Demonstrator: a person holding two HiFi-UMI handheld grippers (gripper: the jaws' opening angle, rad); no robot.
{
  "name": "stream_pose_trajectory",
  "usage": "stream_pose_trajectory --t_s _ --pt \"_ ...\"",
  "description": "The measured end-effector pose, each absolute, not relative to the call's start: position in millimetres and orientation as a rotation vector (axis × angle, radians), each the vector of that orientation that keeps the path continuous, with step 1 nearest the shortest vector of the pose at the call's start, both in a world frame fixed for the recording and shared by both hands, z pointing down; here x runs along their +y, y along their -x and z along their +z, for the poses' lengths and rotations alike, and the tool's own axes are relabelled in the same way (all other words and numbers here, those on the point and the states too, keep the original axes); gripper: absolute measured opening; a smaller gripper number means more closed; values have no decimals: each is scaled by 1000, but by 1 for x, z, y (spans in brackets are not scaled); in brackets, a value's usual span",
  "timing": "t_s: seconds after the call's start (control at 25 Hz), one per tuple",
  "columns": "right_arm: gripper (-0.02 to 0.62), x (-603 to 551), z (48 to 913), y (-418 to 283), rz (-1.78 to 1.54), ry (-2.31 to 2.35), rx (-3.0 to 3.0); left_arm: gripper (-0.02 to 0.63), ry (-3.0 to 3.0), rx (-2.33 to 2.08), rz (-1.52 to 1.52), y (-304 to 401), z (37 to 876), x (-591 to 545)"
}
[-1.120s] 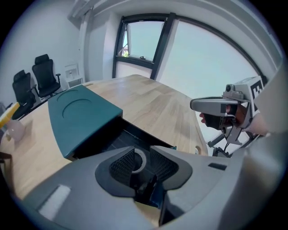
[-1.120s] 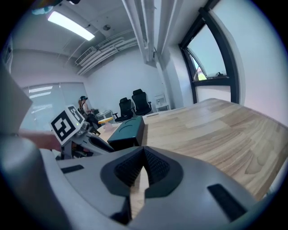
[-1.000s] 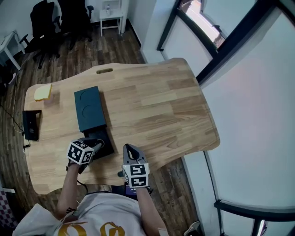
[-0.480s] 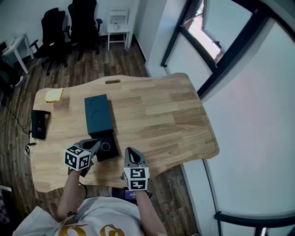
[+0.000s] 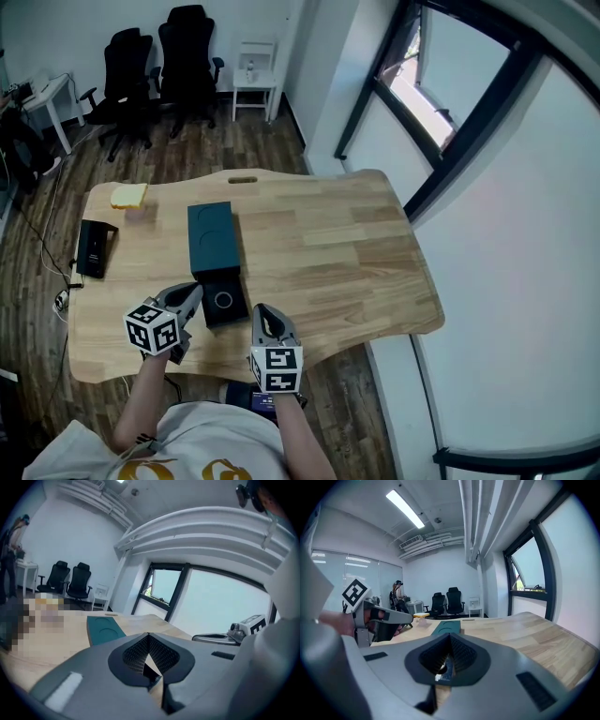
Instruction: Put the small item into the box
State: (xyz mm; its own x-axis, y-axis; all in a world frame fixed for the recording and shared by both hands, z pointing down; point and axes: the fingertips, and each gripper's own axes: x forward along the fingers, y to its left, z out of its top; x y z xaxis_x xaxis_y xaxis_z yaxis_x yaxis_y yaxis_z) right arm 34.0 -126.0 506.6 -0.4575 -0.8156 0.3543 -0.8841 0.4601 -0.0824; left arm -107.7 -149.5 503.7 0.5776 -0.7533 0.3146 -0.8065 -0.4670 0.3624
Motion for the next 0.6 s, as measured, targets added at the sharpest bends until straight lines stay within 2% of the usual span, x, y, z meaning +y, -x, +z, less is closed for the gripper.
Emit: stream_pose_trajectory --t_s 0.28,0.6 --pt "5 -116 471 -30 291 -1516 -2513 3 -2434 -1309 102 112 475 -134" --pt "5 -111 470 -24 297 -1487 -2519 3 -2471 -1370 39 123 460 -125"
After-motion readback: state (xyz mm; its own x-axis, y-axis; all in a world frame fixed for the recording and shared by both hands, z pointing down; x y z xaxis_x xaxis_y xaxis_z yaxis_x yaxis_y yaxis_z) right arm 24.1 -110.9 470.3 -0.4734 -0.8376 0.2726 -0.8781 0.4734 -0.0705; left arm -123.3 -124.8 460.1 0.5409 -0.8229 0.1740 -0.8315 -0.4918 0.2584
